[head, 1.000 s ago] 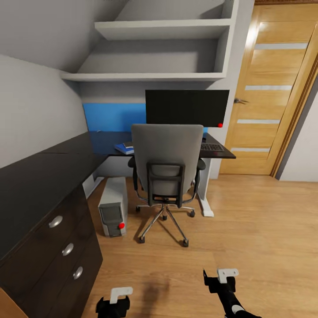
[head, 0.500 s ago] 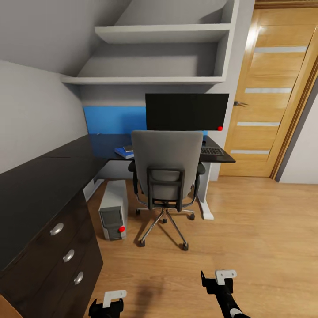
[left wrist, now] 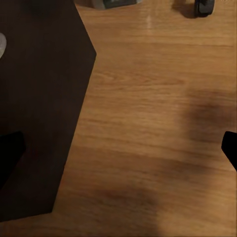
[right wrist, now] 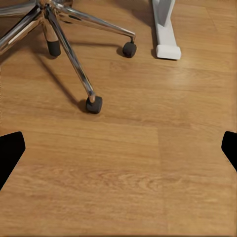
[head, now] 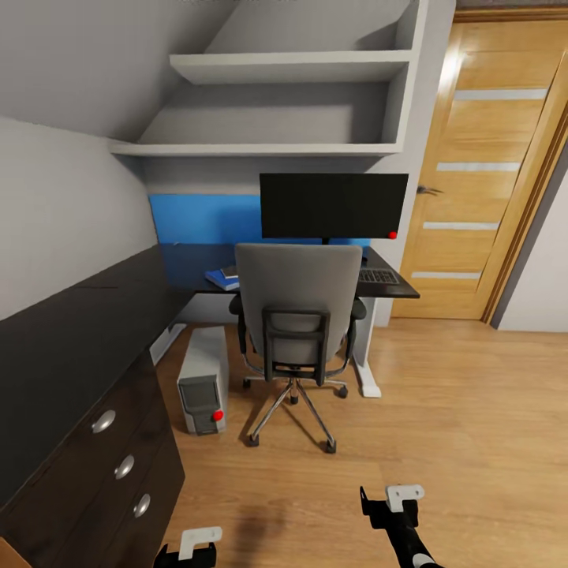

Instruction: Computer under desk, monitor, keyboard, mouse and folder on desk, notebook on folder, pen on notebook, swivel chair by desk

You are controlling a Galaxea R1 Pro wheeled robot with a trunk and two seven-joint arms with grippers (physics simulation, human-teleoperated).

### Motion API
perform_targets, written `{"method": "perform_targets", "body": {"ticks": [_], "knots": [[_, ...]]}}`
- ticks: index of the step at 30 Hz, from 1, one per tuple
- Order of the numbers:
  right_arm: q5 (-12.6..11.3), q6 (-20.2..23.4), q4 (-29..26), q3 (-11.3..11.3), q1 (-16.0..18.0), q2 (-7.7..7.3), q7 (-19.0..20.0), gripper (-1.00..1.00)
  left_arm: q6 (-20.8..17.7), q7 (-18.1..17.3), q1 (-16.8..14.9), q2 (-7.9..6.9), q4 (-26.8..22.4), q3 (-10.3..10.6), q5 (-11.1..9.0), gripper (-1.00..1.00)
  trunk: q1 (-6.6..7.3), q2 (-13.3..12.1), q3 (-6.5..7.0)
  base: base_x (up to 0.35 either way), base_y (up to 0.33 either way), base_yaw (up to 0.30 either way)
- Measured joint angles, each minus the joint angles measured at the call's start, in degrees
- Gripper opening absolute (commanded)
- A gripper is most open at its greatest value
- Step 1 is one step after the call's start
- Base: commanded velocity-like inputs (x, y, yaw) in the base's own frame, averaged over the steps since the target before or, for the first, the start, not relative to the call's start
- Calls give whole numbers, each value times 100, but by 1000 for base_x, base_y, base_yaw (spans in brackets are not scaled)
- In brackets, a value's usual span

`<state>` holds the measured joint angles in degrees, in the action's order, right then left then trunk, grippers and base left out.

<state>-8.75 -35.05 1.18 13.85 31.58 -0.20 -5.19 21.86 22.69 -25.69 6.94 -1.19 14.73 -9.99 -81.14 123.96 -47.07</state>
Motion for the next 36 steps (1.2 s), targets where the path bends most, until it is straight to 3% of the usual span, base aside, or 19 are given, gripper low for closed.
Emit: {"method": "perform_targets", "body": {"ticks": [15, 36], "knots": [[-9, -28, 1, -3, -9, -6, 0, 100, 0, -25, 6, -1, 0, -1, 3, 100, 330, -602, 281, 0, 0, 0], [-10, -40, -4, -4, -44, -7, -2, 100, -9, -25, 19, 23, 0, 9, 4, 100, 791, -1444, 829, 0, 0, 7]]}}
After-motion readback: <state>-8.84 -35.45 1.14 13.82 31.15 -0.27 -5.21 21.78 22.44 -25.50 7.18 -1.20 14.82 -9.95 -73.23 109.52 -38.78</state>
